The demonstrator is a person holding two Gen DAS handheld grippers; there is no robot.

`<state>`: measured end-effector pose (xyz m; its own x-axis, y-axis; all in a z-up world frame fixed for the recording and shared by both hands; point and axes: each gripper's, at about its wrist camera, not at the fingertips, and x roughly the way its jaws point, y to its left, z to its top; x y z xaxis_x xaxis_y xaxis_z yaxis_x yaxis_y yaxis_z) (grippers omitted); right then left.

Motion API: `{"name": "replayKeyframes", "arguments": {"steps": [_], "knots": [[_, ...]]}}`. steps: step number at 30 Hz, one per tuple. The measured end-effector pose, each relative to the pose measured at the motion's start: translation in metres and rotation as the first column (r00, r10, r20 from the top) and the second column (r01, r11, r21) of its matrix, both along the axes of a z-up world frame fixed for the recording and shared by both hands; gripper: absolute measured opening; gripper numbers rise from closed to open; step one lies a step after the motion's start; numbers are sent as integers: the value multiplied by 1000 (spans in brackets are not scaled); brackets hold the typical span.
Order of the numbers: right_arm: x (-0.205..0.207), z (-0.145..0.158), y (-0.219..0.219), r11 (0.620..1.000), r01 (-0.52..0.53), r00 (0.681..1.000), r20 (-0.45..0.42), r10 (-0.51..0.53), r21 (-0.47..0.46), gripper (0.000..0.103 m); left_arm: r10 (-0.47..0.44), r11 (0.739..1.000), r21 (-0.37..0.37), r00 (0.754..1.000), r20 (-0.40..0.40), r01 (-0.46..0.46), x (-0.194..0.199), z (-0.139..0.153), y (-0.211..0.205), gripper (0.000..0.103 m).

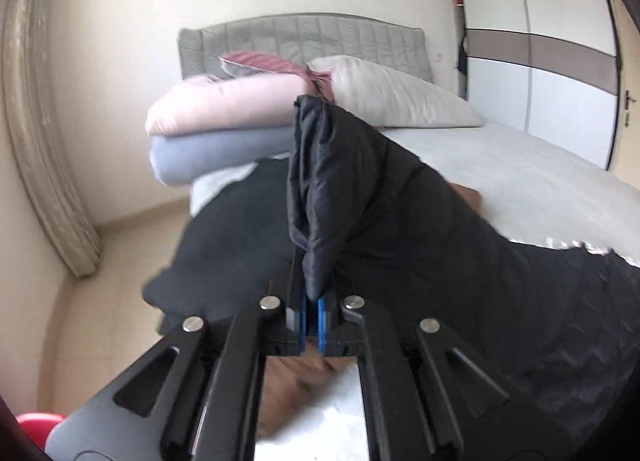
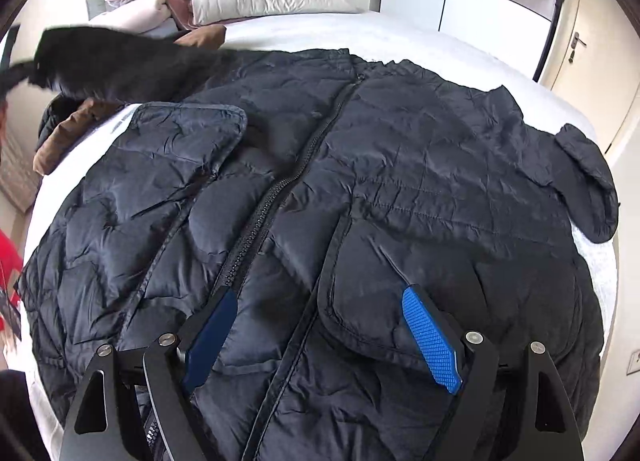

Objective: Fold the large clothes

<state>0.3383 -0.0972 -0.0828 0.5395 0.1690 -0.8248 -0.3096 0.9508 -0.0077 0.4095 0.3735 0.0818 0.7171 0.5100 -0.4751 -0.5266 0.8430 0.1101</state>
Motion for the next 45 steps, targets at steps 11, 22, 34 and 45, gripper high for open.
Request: {"name": "replayKeyframes", "arguments": {"steps": [11, 22, 34, 45], "knots": [[8, -7, -12, 999, 25, 1000, 10, -25, -31, 86, 275, 961, 70, 949, -153, -267, 39, -70, 40, 33], [31, 41, -63, 991, 134, 990, 34, -134, 9, 86, 37, 980, -186, 981, -188, -73, -12, -59, -43, 85], [186, 26, -181, 757, 266, 963, 198, -182, -597, 85, -459, 855, -404, 839, -293, 327, -49, -119, -274, 85], [237, -2, -252, 604, 410, 911, 279, -303, -683, 8, -545, 830, -345, 769, -335, 438, -52, -157, -342, 85]]}}
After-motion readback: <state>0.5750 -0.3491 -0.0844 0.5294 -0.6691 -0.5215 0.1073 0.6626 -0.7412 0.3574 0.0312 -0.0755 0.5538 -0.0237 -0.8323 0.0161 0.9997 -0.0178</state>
